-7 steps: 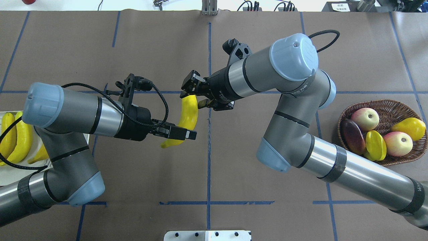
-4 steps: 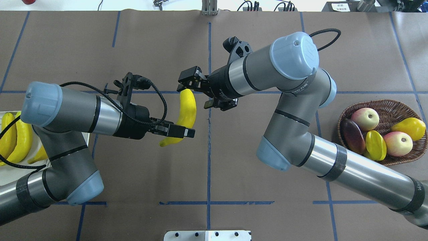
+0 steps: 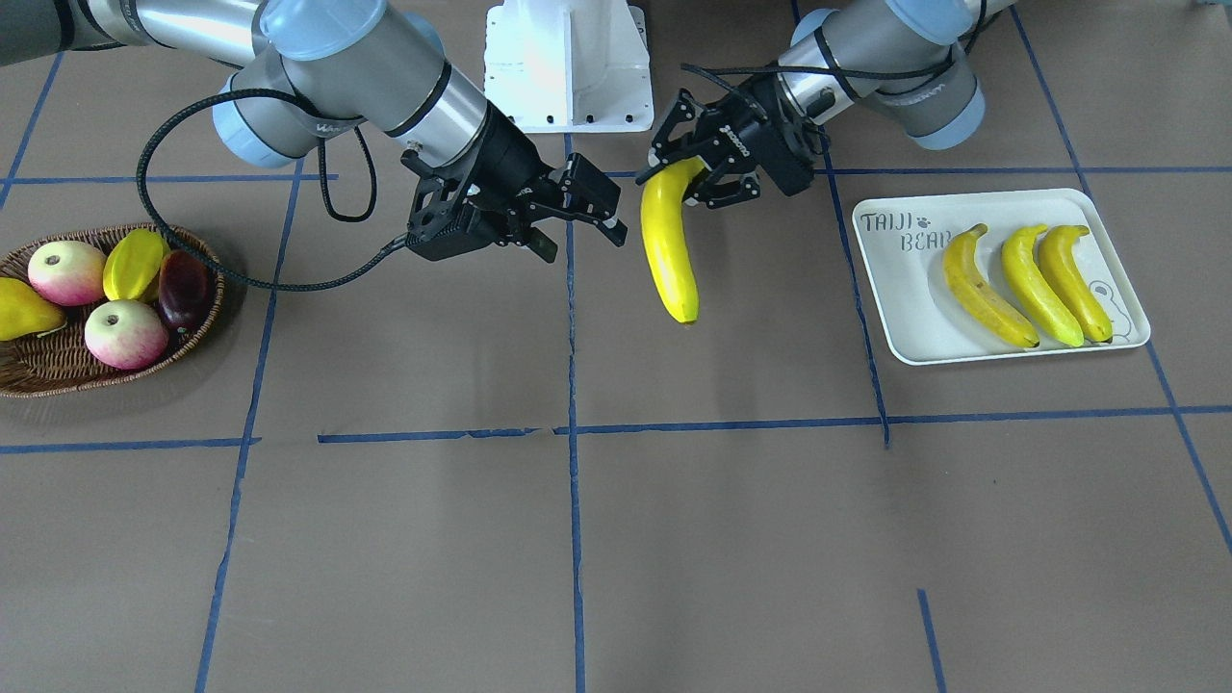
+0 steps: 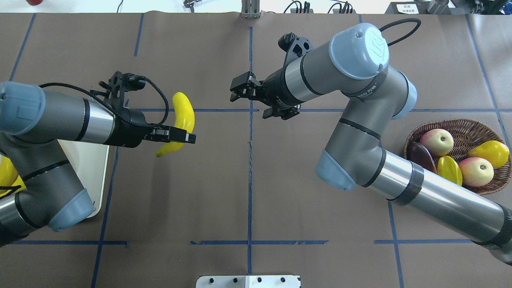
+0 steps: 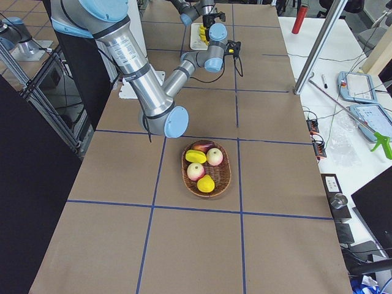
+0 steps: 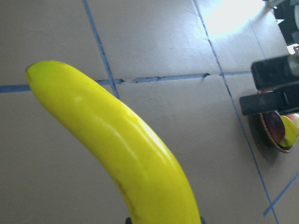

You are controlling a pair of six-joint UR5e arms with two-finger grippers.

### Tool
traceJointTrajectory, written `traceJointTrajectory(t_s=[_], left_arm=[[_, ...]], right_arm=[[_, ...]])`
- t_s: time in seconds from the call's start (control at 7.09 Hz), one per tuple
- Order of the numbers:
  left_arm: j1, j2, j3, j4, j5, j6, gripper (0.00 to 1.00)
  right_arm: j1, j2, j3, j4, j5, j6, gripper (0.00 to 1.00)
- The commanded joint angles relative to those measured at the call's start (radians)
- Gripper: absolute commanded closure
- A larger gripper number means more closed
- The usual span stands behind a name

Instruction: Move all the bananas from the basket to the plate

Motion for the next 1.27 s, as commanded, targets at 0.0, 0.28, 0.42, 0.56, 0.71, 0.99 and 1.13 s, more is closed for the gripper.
traceJointTrajectory(t_s=[0.0, 0.28, 0.42, 0.56, 0.71, 0.99, 1.13], left_arm=[[-0.050, 0.077, -0.081, 0.183, 0.002, 0.005, 0.92], [-0.071, 0.157, -0.111, 0.332, 0.008, 0.005, 0.91], [-0.073, 0.189, -0.120, 0.389, 0.008, 0.005, 0.91], [-0.076, 0.237, -0.135, 0.438, 0.010, 0.000, 0.91], [-0.075, 0.287, -0.143, 0.439, 0.080, 0.002, 0.91], [-0.049, 0.318, -0.141, 0.433, 0.160, 0.070, 0.91], [-0.048, 0.361, -0.140, 0.422, 0.162, 0.141, 0.91]], right_arm=[[0.021, -0.001, 0.004, -0.170, 0.004, -0.131, 0.00], [0.050, -0.001, 0.008, -0.325, 0.004, -0.255, 0.00], [0.068, -0.002, 0.011, -0.397, 0.004, -0.318, 0.00], [0.085, -0.016, 0.024, -0.460, 0.005, -0.375, 0.00], [0.102, -0.047, 0.060, -0.508, 0.007, -0.439, 0.00], [0.113, -0.078, 0.096, -0.536, 0.007, -0.492, 0.00], [0.114, -0.078, 0.094, -0.536, 0.007, -0.493, 0.00]])
